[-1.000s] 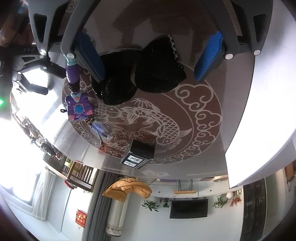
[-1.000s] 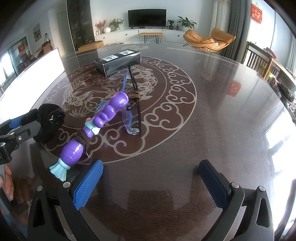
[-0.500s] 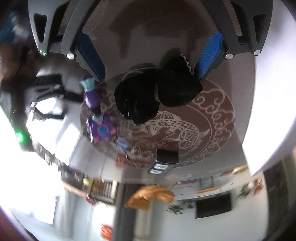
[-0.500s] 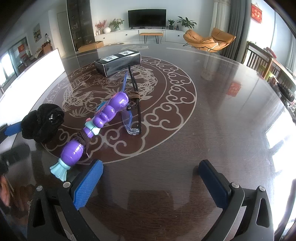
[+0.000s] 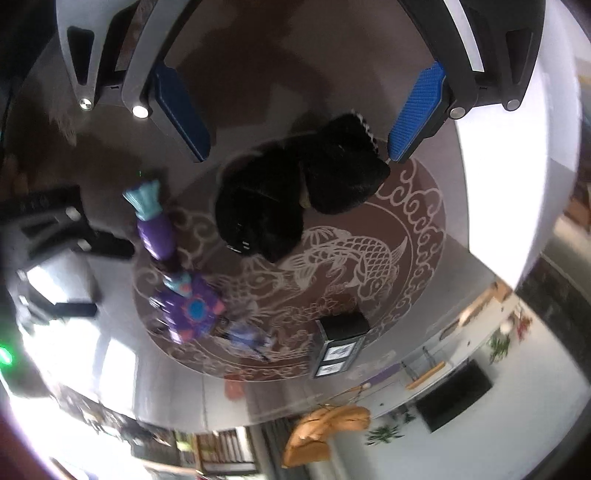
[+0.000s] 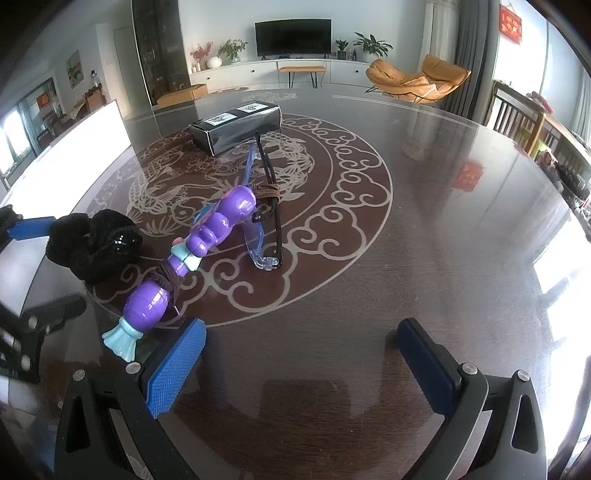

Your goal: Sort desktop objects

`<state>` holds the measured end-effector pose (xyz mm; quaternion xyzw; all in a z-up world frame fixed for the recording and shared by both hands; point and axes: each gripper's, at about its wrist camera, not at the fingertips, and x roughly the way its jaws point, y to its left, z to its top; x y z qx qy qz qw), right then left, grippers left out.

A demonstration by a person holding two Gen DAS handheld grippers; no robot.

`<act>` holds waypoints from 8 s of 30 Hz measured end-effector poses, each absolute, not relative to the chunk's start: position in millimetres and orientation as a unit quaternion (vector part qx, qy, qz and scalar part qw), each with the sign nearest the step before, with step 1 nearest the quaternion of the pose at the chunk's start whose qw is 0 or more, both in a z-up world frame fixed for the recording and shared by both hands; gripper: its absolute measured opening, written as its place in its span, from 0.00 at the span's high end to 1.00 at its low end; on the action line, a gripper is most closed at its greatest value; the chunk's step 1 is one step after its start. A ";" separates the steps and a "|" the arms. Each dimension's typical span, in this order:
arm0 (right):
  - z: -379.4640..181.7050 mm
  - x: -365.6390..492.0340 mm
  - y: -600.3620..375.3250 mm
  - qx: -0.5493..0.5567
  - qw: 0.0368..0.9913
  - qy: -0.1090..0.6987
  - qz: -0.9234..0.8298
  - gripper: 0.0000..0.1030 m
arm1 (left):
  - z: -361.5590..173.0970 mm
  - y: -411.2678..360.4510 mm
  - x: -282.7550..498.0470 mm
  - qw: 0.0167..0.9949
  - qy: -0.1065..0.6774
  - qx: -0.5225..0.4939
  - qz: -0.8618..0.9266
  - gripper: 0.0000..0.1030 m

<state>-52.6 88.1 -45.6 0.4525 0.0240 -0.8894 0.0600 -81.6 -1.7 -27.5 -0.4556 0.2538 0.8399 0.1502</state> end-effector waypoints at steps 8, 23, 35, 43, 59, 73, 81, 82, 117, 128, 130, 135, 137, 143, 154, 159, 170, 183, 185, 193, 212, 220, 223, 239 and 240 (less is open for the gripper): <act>-45.4 -52.0 88.4 0.452 0.060 0.024 -0.890 0.00 | -6.2 21.1 -64.8 0.162 0.355 -0.434 0.812 0.05; -45.4 -52.0 88.4 0.452 0.061 0.023 -0.890 0.00 | -28.8 53.1 -127.4 0.254 0.369 -0.489 0.748 0.05; -45.3 -52.4 88.3 0.452 0.061 0.023 -0.890 0.00 | -48.5 -18.6 -160.6 0.143 0.121 -0.575 0.796 0.00; -45.3 -52.3 88.6 0.452 0.061 0.021 -0.890 0.00 | -50.2 -59.0 -135.9 0.039 0.016 -0.551 0.834 0.00; -46.2 -54.2 84.0 0.453 0.060 0.025 -0.889 0.00 | -49.9 -42.7 -95.2 0.087 0.057 -0.523 0.846 0.00; -31.9 -37.6 113.3 0.434 0.088 -0.137 -0.886 0.00 | -39.9 -57.2 -86.2 0.093 0.036 -0.460 0.882 0.60; -34.1 -84.5 14.0 0.492 0.093 -0.080 -0.862 0.25 | -30.2 -61.8 -51.3 0.083 0.036 -0.442 0.893 0.63; -34.4 -90.9 4.2 0.493 0.081 -0.063 -0.864 0.27 | -29.0 -64.0 -48.0 0.083 0.031 -0.442 0.892 0.63; 78.8 21.6 -285.5 0.474 0.490 -0.012 -0.732 0.79 | 41.3 -361.7 28.2 -0.165 -0.100 -0.442 0.876 0.56; 79.4 2.6 -232.5 0.404 0.436 -0.049 -0.803 0.09 | 33.4 -343.5 37.1 -0.203 -0.070 -0.395 0.893 0.16; 79.3 2.9 -196.9 0.373 0.396 -0.038 -0.839 0.02 | 41.2 -333.2 41.1 -0.198 -0.067 -0.372 0.904 0.16; 28.9 -20.9 -110.3 0.383 0.250 0.038 -0.888 0.00 | 67.9 -283.8 42.5 -0.136 -0.064 -0.328 0.933 0.15; 6.4 -27.3 -79.1 0.402 0.207 0.053 -0.890 0.00 | 77.9 -254.1 38.5 -0.100 -0.055 -0.315 0.942 0.15; -27.3 -35.9 9.6 0.443 0.129 0.053 -0.886 0.00 | 93.3 -152.5 33.4 0.015 -0.035 -0.307 0.951 0.13; -44.7 -41.5 49.1 0.470 0.099 0.037 -0.876 0.00 | 0.4 -38.2 -20.8 0.109 -0.014 -0.431 0.895 0.13; -49.1 -36.2 49.8 0.457 0.097 0.054 -0.882 0.00 | -33.6 -44.0 -53.1 0.076 -0.024 -0.449 0.890 0.13; -52.5 -39.7 48.9 0.456 0.095 0.053 -0.883 0.00 | -60.7 -45.9 -104.8 0.032 0.004 -0.452 0.891 0.13; -53.0 -39.9 49.4 0.456 0.096 0.054 -0.883 0.00 | -65.1 -38.1 -111.7 0.035 0.020 -0.457 0.889 0.00; -53.1 -39.9 49.2 0.455 0.096 0.054 -0.883 0.00 | -64.9 -37.8 -112.1 0.035 0.020 -0.456 0.889 0.00; -49.8 -41.3 47.3 0.458 0.101 0.057 -0.881 0.00 | -65.0 -38.1 -113.0 0.036 0.020 -0.456 0.889 0.00; -44.6 -149.2 18.0 0.458 0.098 0.058 -0.882 0.00 | -65.3 -38.4 -114.1 0.036 0.021 -0.456 0.889 0.00; -36.6 -138.5 0.9 0.427 0.118 0.078 -0.893 0.71 | -65.6 -38.3 -114.6 0.036 0.021 -0.456 0.889 0.00; -36.9 -128.4 5.8 0.425 0.119 0.081 -0.894 0.71 | -65.7 -38.3 -114.9 0.036 0.021 -0.456 0.889 0.00; -39.3 -88.6 67.8 0.439 0.087 0.046 -0.893 0.25 | -66.0 -37.7 -115.9 0.036 0.022 -0.456 0.889 0.00; -39.6 -88.0 67.3 0.439 0.088 0.046 -0.893 0.25 | -66.0 -37.8 -115.8 0.036 0.022 -0.456 0.889 0.00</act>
